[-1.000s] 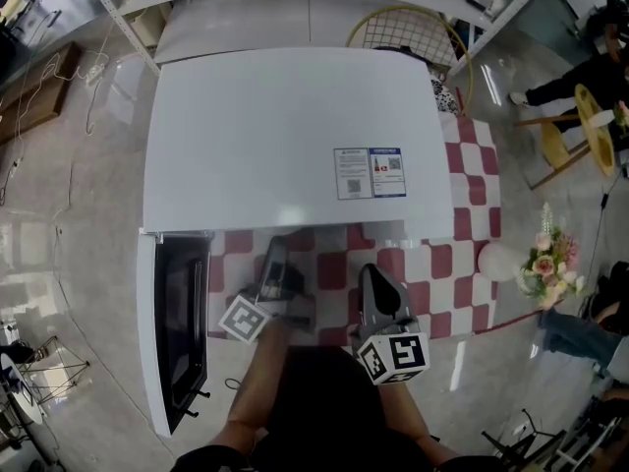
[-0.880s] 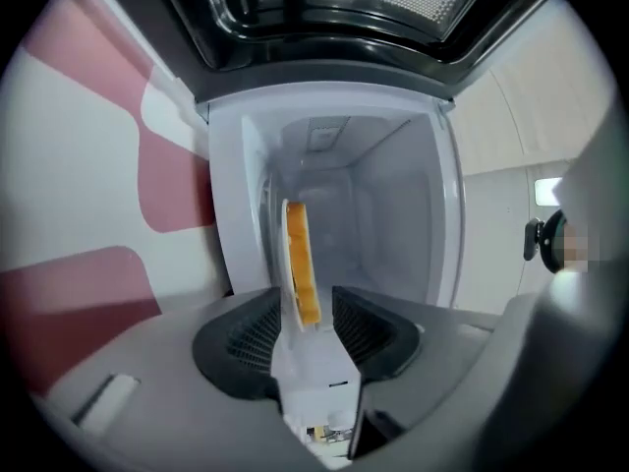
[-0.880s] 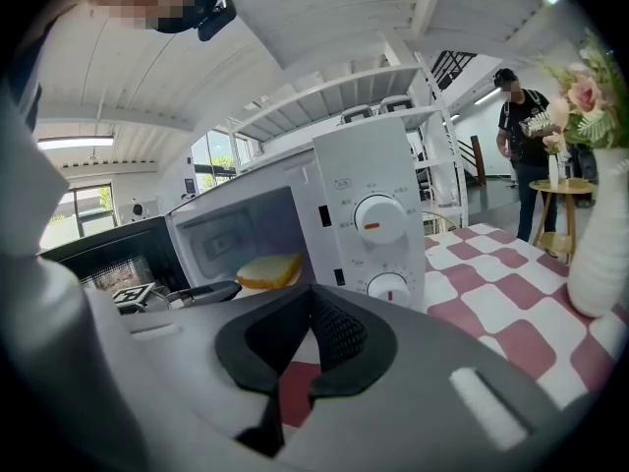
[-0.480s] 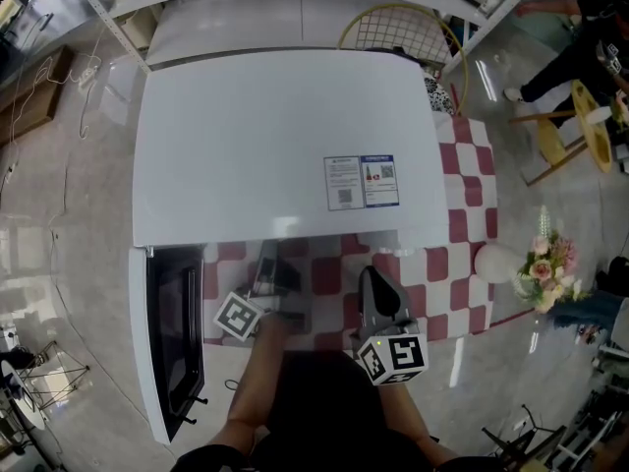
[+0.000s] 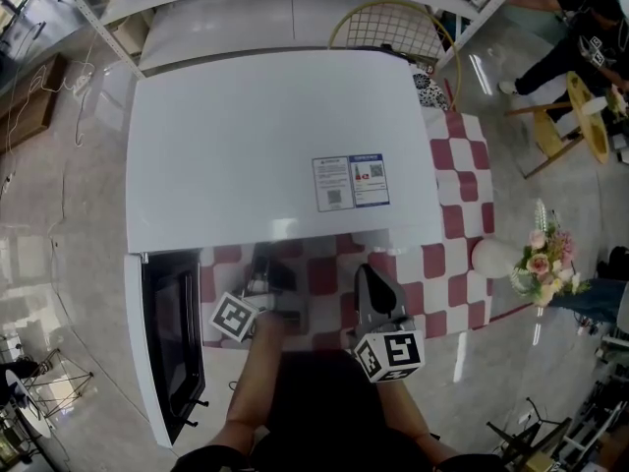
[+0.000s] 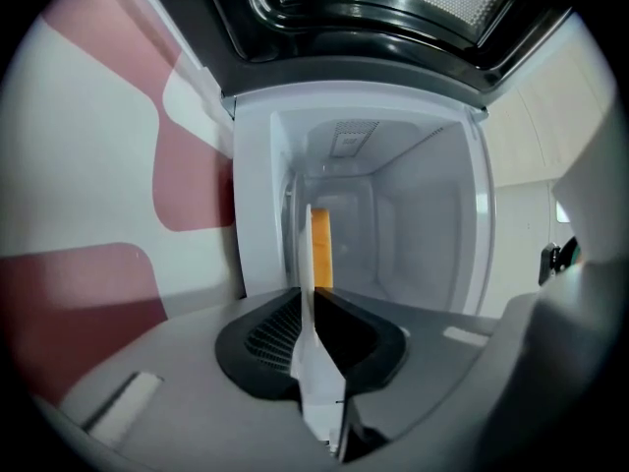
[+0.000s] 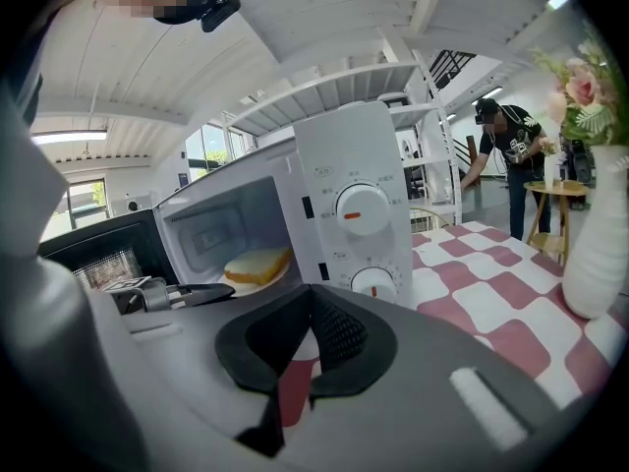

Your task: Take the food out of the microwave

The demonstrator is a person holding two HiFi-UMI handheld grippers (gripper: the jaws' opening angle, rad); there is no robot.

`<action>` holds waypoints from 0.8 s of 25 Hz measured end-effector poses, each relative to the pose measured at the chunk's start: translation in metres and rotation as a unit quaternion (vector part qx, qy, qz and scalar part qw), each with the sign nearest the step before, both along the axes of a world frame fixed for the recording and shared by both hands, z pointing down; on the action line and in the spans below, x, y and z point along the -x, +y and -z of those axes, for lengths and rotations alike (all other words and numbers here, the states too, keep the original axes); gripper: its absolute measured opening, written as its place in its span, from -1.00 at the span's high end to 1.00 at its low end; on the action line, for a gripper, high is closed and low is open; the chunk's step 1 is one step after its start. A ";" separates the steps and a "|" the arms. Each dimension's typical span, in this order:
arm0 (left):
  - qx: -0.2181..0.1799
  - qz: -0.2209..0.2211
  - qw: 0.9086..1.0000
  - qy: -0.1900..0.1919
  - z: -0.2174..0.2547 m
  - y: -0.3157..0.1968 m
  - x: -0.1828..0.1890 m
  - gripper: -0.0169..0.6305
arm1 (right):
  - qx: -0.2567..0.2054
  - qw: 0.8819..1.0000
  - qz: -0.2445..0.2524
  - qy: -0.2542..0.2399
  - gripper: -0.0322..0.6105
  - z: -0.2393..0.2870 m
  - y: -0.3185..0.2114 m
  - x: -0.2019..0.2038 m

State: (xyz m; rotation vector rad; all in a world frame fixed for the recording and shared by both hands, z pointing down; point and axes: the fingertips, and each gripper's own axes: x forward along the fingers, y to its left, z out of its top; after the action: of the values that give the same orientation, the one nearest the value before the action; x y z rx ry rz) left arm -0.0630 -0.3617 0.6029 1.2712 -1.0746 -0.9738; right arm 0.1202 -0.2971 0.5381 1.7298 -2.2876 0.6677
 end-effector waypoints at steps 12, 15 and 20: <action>0.011 0.009 1.000 0.015 0.001 0.002 0.000 0.88 | -0.002 1.000 -0.011 0.002 0.90 0.000 0.006 -0.002; 0.011 0.008 1.000 0.018 0.000 0.001 0.000 0.88 | 0.000 1.000 -0.013 0.001 0.90 -0.001 0.010 -0.002; 0.013 0.012 1.000 0.017 0.001 0.002 0.002 0.88 | 0.003 1.000 -0.013 0.001 0.90 0.000 0.015 -0.005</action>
State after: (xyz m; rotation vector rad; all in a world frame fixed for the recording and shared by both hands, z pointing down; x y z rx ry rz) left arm -0.0650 -0.3592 0.6021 1.2186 -1.0746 -0.9924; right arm 0.1253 -0.2822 0.5386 1.7591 -2.2638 0.6756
